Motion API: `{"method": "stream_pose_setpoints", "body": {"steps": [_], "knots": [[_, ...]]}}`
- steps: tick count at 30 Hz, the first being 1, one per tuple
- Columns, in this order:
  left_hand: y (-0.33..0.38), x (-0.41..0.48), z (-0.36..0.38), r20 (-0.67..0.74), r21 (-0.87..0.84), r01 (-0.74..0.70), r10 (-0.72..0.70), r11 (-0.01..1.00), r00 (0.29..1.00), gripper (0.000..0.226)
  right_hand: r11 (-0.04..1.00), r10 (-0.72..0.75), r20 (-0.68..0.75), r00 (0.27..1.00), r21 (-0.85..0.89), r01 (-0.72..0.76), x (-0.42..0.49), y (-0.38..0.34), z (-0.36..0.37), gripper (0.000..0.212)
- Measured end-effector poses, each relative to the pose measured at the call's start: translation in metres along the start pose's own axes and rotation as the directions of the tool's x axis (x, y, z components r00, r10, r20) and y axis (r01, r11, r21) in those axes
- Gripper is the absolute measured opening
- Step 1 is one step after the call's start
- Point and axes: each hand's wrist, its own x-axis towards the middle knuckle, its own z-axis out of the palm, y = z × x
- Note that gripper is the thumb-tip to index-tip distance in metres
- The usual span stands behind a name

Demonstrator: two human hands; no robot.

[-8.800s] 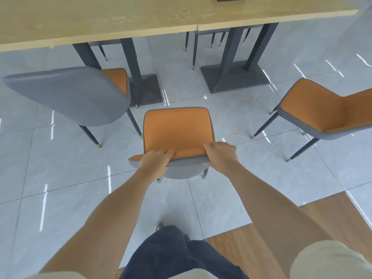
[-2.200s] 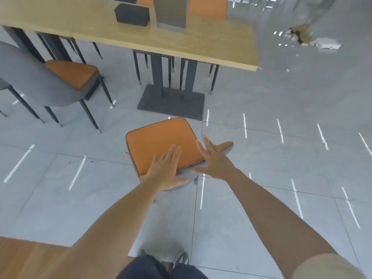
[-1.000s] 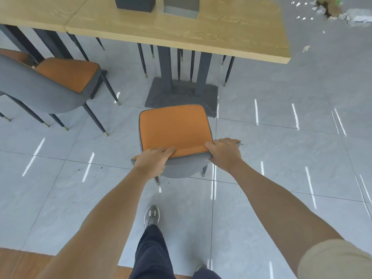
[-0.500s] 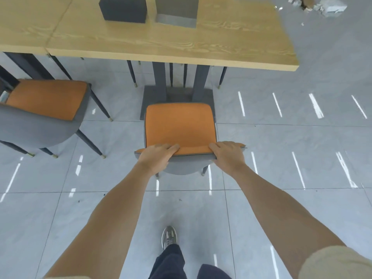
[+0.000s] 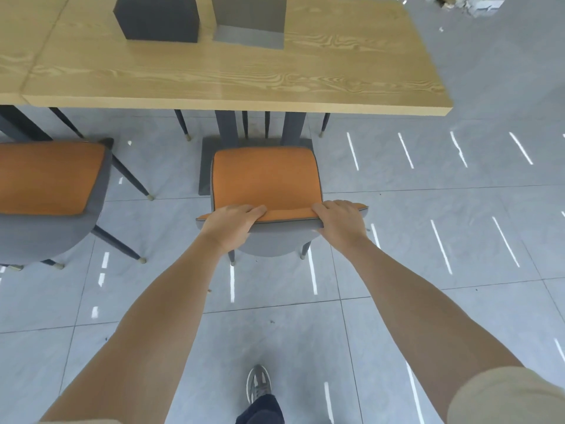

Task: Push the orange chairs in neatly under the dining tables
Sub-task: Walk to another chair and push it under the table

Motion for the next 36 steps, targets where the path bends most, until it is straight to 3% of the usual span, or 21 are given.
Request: {"method": "stream_pose_setpoints", "body": {"steps": [10,15,19,21,27,32,36], "knots": [[-0.032,0.026,-0.022,-0.018,0.026,-0.026,0.027,0.999,0.999,0.049,1.000,-0.019,0.002,1.000,-0.009,0.019,0.042,-0.001,-0.007,0.029],[-0.029,0.019,-0.016,-0.003,0.033,-0.064,0.065,0.997,0.998,0.048,0.998,-0.040,0.024,0.999,-0.054,0.041,0.030,-0.008,-0.007,0.045],[-0.028,0.017,-0.016,-0.010,0.046,-0.044,0.044,0.998,0.999,0.045,0.996,0.014,0.117,0.993,-0.092,-0.003,0.028,-0.011,-0.014,0.037],[-0.026,0.015,-0.017,-0.011,0.026,-0.036,0.037,0.999,0.999,0.048,0.996,0.060,0.137,0.989,-0.067,-0.051,0.026,-0.012,-0.016,0.043],[-0.018,0.006,-0.022,-0.043,0.015,-0.059,0.060,0.998,0.997,0.080,0.990,0.135,0.195,0.971,-0.063,-0.125,0.013,-0.020,-0.026,0.087],[-0.002,0.011,-0.037,-0.001,0.157,-0.019,0.020,0.987,1.000,0.070,0.989,0.141,0.284,0.948,-0.002,-0.146,-0.002,-0.017,-0.036,0.081],[0.029,0.034,-0.053,-0.086,0.154,0.003,0.011,0.988,0.996,0.064,0.981,0.169,0.269,0.948,0.045,-0.188,-0.009,0.003,-0.053,0.079]]}}
